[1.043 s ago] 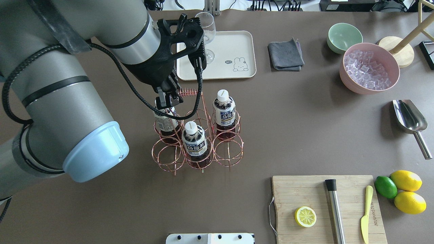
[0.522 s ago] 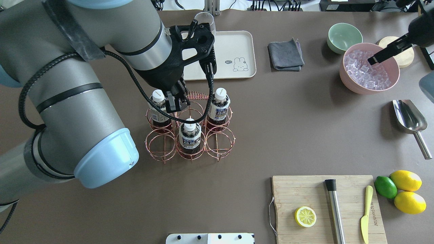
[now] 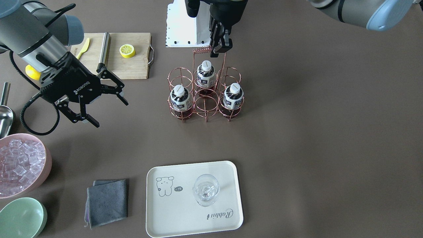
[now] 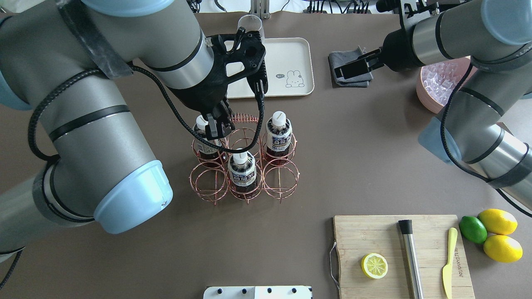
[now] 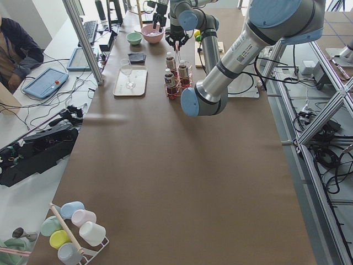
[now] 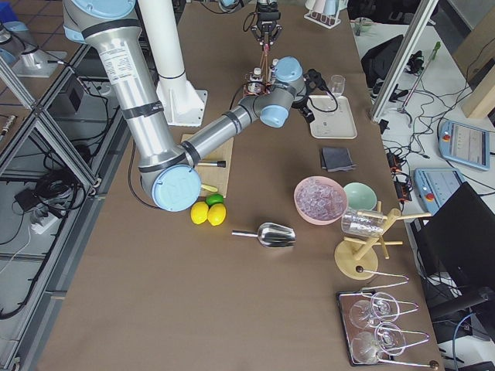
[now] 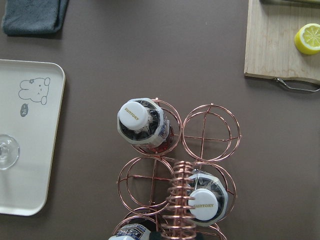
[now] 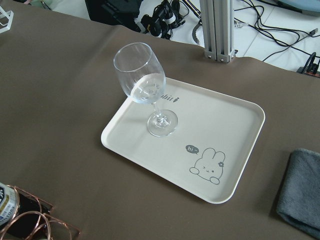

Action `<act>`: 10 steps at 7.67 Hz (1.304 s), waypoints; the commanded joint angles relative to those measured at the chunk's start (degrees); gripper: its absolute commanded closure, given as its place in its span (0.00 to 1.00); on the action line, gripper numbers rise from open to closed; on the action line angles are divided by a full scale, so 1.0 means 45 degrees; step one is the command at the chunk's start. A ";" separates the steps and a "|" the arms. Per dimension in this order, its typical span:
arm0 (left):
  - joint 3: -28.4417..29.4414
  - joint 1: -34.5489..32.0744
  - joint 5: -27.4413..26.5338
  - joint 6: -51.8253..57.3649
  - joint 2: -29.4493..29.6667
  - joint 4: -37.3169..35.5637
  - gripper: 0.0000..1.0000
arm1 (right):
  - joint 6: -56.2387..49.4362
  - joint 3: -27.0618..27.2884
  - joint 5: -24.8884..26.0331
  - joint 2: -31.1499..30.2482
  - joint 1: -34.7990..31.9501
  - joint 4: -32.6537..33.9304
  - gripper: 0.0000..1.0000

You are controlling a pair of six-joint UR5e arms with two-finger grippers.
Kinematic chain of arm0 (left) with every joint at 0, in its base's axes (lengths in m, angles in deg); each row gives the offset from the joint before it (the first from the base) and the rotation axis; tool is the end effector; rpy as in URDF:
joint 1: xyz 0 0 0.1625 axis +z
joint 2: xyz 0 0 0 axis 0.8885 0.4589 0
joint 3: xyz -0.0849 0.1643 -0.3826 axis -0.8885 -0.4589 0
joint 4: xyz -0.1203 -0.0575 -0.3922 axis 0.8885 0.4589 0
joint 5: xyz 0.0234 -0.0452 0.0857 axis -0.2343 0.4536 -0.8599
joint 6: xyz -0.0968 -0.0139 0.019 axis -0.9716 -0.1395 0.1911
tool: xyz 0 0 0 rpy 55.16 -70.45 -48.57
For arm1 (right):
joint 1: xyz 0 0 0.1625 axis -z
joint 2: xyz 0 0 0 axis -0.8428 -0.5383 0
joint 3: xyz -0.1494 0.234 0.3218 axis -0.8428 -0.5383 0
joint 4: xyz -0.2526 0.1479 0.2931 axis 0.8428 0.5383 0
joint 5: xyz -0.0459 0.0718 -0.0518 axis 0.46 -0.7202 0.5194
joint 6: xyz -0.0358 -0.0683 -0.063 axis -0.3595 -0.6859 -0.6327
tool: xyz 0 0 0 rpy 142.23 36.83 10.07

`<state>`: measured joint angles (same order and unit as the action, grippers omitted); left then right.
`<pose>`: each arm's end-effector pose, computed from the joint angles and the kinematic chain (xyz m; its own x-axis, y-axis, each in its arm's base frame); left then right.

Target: Take tea from basket to plate

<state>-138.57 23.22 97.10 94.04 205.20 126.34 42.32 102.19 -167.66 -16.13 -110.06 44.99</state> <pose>0.3833 -0.4255 0.0300 0.1139 0.9908 -0.0726 -0.5433 0.1233 0.8305 -0.2978 -0.5277 0.2400 0.4262 -0.5445 0.7224 -0.1127 0.7604 0.6396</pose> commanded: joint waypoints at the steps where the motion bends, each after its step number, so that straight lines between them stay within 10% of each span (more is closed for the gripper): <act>1: -0.0060 0.0001 0.0000 -0.0004 -0.0005 0.0002 1.00 | 0.0701 0.0068 0.2586 0.1082 0.1646 -0.0171 0.00; 4: -0.0119 0.0001 0.0000 -0.0004 -0.0044 -0.0018 1.00 | 0.0681 0.0165 0.4702 0.1202 0.3058 -0.0132 0.00; 10: -0.0138 -0.0019 0.0000 -0.0004 -0.0064 -0.0018 1.00 | 0.0700 0.1259 0.5077 0.0440 0.3820 -0.0113 0.00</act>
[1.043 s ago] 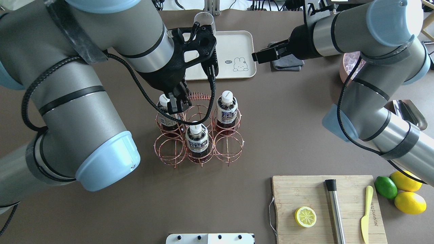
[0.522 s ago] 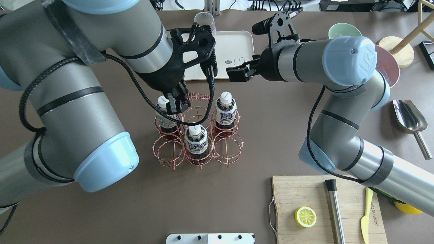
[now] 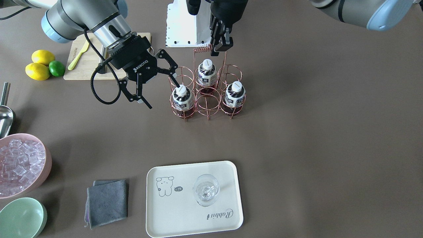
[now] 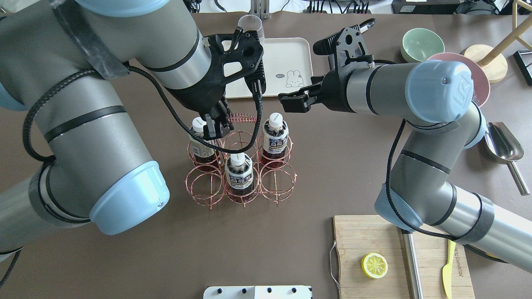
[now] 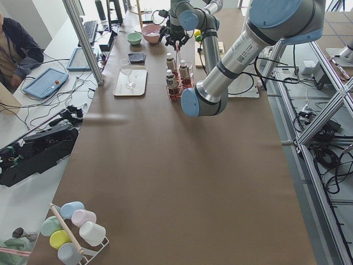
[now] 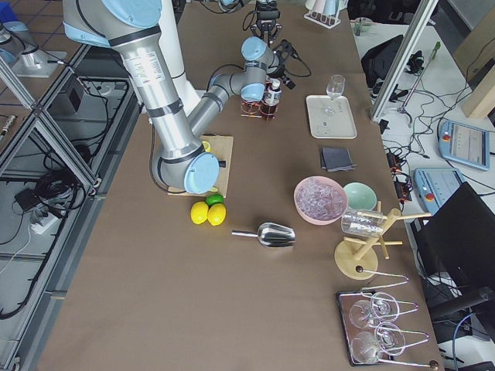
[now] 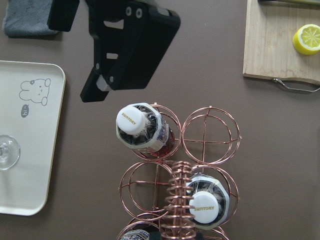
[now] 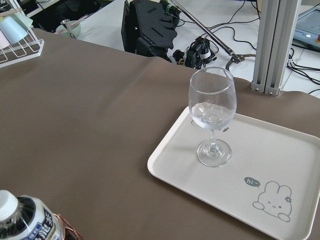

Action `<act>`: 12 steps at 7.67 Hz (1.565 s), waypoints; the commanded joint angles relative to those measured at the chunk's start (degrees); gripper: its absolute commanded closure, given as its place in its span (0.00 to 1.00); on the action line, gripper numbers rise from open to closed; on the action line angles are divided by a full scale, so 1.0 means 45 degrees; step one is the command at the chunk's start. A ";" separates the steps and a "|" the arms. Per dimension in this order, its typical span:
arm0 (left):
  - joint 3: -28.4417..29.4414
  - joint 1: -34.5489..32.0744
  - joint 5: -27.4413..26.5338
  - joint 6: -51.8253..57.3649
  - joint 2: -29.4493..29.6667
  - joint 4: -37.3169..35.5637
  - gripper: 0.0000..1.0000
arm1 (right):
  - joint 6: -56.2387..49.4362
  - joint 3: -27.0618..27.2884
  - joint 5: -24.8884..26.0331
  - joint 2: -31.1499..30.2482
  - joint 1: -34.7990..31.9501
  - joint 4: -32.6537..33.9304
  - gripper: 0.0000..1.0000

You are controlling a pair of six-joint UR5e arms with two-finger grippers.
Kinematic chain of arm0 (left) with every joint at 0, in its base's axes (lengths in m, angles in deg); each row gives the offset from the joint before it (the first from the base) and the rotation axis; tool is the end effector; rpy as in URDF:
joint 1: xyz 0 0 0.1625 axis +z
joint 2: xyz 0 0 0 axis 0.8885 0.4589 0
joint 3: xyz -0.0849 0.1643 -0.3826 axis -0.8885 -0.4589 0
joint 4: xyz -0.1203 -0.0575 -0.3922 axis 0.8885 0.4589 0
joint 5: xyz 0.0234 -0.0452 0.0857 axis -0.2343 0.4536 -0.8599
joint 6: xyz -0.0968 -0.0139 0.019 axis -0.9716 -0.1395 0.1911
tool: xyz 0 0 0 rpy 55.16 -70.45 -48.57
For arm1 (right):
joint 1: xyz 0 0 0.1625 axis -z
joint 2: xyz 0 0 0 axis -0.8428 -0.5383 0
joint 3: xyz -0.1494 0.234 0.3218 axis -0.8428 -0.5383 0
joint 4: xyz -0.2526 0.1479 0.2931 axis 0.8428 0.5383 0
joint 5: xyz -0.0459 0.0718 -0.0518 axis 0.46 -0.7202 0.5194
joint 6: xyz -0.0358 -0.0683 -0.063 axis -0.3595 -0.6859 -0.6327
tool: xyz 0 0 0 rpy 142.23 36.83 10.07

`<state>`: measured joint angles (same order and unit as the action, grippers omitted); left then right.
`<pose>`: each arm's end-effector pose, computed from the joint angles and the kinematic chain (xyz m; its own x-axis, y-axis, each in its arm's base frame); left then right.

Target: Take tea from basket to plate

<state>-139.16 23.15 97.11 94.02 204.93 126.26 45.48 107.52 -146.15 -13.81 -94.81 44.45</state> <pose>0.3801 -0.4237 0.0304 0.1149 0.9909 -0.0707 -0.5403 0.1221 0.8325 -0.3904 -0.4476 0.1800 0.4461 -0.5751 0.6858 -0.2334 0.6650 0.7095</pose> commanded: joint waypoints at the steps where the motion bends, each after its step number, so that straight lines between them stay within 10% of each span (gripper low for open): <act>1: -0.0007 -0.0004 0.0000 0.0000 -0.0004 0.0000 1.00 | -0.0002 0.0075 0.0842 0.0000 0.0861 0.0008 0.00; 12: -0.0007 0.0015 0.0000 0.0000 -0.0024 0.0000 1.00 | -0.1545 -0.0275 0.2645 0.0118 0.1843 0.0418 0.01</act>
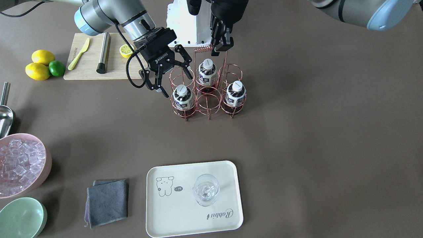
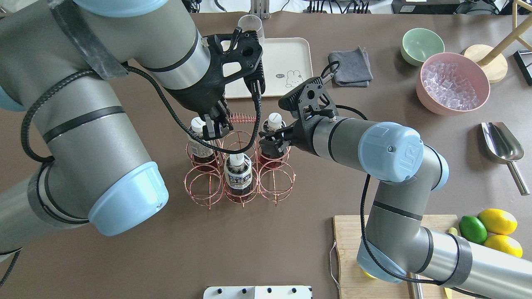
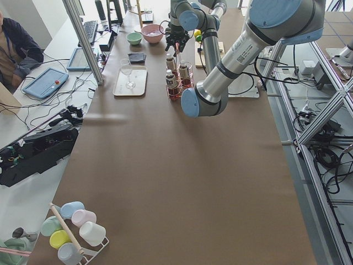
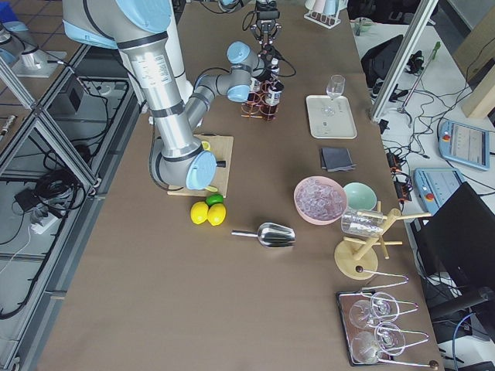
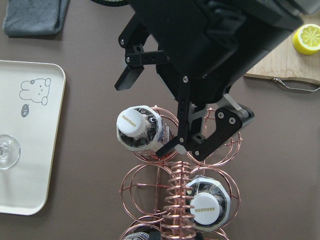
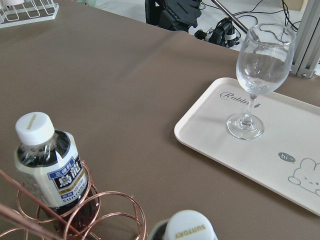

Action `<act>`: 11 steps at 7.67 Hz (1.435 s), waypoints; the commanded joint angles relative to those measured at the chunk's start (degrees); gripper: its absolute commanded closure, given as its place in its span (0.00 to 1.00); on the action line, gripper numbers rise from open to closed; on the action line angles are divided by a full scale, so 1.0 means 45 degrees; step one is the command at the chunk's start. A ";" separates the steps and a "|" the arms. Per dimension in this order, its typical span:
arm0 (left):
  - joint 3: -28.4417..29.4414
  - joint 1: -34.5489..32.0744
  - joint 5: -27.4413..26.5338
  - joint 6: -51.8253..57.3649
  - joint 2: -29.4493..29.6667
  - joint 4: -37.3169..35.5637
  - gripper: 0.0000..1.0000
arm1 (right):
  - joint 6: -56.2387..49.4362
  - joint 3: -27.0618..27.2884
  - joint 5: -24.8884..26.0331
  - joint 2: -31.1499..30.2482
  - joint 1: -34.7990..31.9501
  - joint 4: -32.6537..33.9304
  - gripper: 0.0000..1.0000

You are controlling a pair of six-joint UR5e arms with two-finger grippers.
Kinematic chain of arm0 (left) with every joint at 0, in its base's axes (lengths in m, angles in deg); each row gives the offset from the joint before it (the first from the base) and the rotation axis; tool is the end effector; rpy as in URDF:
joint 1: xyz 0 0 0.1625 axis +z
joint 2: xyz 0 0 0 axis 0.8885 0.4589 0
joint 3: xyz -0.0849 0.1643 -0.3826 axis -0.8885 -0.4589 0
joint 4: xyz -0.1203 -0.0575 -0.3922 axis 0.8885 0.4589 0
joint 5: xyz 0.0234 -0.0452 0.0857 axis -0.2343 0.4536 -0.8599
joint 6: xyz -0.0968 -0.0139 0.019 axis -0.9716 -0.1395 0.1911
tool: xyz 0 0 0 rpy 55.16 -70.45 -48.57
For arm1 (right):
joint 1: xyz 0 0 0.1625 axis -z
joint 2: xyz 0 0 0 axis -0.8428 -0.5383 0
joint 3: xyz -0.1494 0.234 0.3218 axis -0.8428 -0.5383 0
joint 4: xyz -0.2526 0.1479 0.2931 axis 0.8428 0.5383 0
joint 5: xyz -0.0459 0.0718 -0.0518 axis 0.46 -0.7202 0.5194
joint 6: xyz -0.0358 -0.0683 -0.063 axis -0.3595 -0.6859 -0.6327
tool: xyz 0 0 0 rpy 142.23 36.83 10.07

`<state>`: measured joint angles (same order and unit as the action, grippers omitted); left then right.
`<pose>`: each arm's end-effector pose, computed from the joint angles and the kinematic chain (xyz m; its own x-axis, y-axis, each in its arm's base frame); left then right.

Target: Take tea from basket to plate

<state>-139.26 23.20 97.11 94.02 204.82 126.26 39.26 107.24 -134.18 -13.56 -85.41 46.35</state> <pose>0.3801 -0.4231 0.0311 0.1141 0.9909 -0.0708 -0.5406 0.1217 0.8325 -0.4532 -0.3987 0.1834 0.5238 -0.6312 0.5720 -0.1698 0.5807 0.7962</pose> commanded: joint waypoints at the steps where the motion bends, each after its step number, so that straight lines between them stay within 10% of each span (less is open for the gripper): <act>1: 0.0015 0.0005 0.0000 0.0000 0.0000 0.0000 1.00 | -0.0144 -0.0311 -0.0015 0.0141 -0.0345 -0.0023 0.02; 4: 0.0054 0.0005 0.0000 0.0000 0.0000 0.0000 1.00 | 0.0108 -0.0468 -0.0015 0.0277 -0.0405 0.0035 0.50; 9: 0.0093 -0.0014 0.0000 0.0019 -0.0039 0.0019 1.00 | 0.0696 -0.0410 0.0004 0.0415 -0.0092 0.0387 0.50; 11: 0.0093 -0.0014 0.0000 0.0019 -0.0058 0.0019 1.00 | 0.0794 -0.0371 0.0004 0.0434 -0.0073 0.0387 0.81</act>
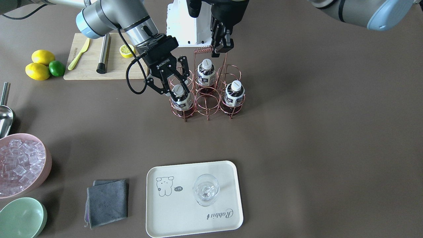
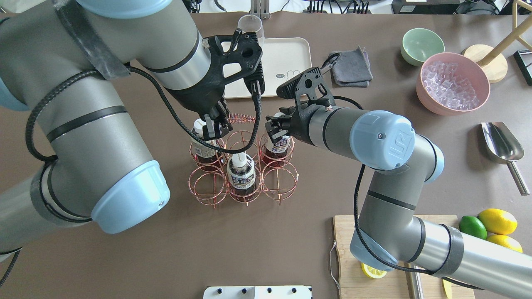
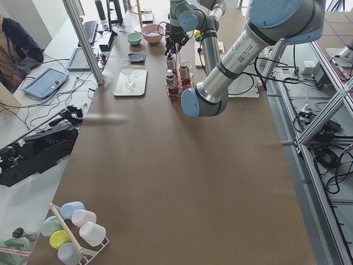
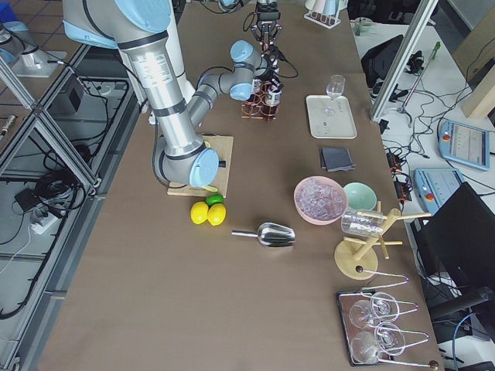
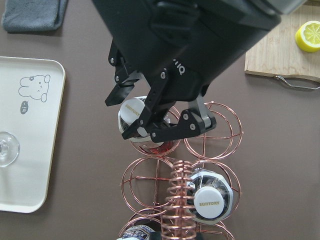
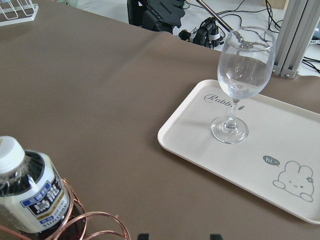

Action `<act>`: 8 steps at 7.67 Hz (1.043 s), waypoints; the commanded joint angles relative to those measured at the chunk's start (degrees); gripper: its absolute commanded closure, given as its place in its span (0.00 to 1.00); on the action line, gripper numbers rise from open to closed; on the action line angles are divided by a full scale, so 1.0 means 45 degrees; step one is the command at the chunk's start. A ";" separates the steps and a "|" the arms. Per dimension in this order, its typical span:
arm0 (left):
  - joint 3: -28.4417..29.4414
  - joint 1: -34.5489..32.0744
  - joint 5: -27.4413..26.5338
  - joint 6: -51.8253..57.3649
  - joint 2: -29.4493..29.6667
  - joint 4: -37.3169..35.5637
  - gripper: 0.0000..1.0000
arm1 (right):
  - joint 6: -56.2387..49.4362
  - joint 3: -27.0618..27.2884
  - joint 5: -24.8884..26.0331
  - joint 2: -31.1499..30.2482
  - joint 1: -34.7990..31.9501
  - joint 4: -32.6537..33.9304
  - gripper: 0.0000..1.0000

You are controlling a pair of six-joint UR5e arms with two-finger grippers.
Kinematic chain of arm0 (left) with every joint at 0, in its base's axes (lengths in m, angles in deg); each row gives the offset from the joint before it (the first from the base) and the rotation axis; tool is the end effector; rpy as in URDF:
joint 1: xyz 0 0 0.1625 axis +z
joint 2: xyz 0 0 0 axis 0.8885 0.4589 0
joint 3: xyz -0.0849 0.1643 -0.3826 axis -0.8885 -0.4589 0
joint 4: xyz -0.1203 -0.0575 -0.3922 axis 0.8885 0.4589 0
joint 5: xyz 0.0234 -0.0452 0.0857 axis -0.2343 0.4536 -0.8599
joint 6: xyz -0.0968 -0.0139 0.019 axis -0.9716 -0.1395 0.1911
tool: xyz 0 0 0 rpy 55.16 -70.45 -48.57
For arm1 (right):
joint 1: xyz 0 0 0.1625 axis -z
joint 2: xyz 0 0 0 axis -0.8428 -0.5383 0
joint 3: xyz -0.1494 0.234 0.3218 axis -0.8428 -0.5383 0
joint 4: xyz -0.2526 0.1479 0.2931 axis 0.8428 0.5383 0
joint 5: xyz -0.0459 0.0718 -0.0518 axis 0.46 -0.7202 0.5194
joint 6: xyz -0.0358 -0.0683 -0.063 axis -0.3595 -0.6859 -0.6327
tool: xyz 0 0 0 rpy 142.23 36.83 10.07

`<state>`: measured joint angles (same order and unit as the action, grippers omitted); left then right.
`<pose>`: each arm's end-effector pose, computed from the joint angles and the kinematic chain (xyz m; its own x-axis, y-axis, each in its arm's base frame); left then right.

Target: Take tea from basket to plate

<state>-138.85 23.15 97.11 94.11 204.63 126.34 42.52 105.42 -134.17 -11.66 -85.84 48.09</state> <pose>0.3823 -0.4255 0.0345 0.1146 0.9906 -0.0744 -0.5464 0.1254 0.8281 -0.4628 -0.4089 0.1798 0.5335 -0.5848 0.6111 -0.1847 0.6245 0.7589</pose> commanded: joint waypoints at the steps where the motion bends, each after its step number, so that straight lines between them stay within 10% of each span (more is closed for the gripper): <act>1: 0.0021 -0.0003 0.0000 0.0002 -0.0015 0.0001 1.00 | 0.0381 0.0052 0.0001 0.0013 0.0081 -0.0019 1.00; 8: 0.0001 -0.0003 0.0000 0.0002 -0.0015 0.0001 1.00 | 0.1322 0.1498 -0.2321 0.1747 -0.1771 0.3573 1.00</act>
<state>-138.83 23.13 97.11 94.11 204.56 126.32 48.44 112.06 -142.17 -5.72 -91.08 62.67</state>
